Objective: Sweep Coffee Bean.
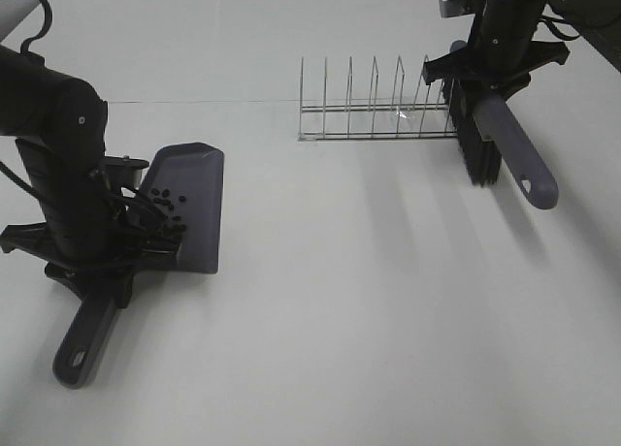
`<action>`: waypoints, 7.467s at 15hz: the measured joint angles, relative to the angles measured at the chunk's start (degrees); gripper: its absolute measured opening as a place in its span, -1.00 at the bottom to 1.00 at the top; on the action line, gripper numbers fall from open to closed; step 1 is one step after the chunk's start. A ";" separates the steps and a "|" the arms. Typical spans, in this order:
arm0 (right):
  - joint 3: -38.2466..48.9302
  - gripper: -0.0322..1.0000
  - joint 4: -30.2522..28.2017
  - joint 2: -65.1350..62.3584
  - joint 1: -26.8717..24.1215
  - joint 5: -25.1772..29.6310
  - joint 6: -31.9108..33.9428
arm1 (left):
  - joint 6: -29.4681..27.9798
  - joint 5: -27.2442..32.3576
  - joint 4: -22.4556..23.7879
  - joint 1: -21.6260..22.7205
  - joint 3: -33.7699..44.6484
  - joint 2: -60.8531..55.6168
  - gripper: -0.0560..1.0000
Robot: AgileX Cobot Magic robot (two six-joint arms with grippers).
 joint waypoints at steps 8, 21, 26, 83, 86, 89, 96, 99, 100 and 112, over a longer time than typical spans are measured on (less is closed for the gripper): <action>-3.44 -0.39 -3.04 1.95 0.00 -0.11 2.81 | 0.00 -0.06 0.00 0.00 0.00 0.00 -0.29; -4.35 0.17 -5.21 1.43 0.00 0.57 7.22 | 0.11 -0.06 -0.06 0.00 0.00 0.00 -0.29; -4.35 0.33 -5.27 -4.07 0.00 5.16 7.28 | 0.11 -0.23 -0.11 0.00 0.00 -0.52 -0.29; 92.25 0.34 17.25 -137.17 0.06 -0.17 -14.38 | 23.95 14.32 -4.87 -3.61 36.38 -113.90 0.41; 92.42 0.34 17.36 -137.17 0.06 -0.40 -14.38 | 24.35 14.32 -5.04 -3.61 36.38 -113.90 0.41; 92.42 0.34 17.36 -137.17 0.06 -0.86 -13.69 | 24.47 14.32 -5.04 -3.61 36.38 -113.90 0.41; 92.42 0.34 17.36 -137.17 0.06 -0.92 -13.18 | 24.52 14.32 -5.04 -3.61 36.38 -113.90 0.41; 92.42 0.34 17.36 -137.17 0.06 -0.92 -13.01 | 24.52 14.32 -5.04 -3.61 36.38 -113.90 0.41; 92.42 0.34 17.36 -137.17 0.06 -0.92 -12.95 | 24.52 14.32 -5.04 -3.61 36.38 -113.90 0.41; 92.42 0.34 17.42 -137.17 -4.64 -0.92 -12.89 | 24.52 14.21 -5.04 19.42 36.38 -116.02 0.41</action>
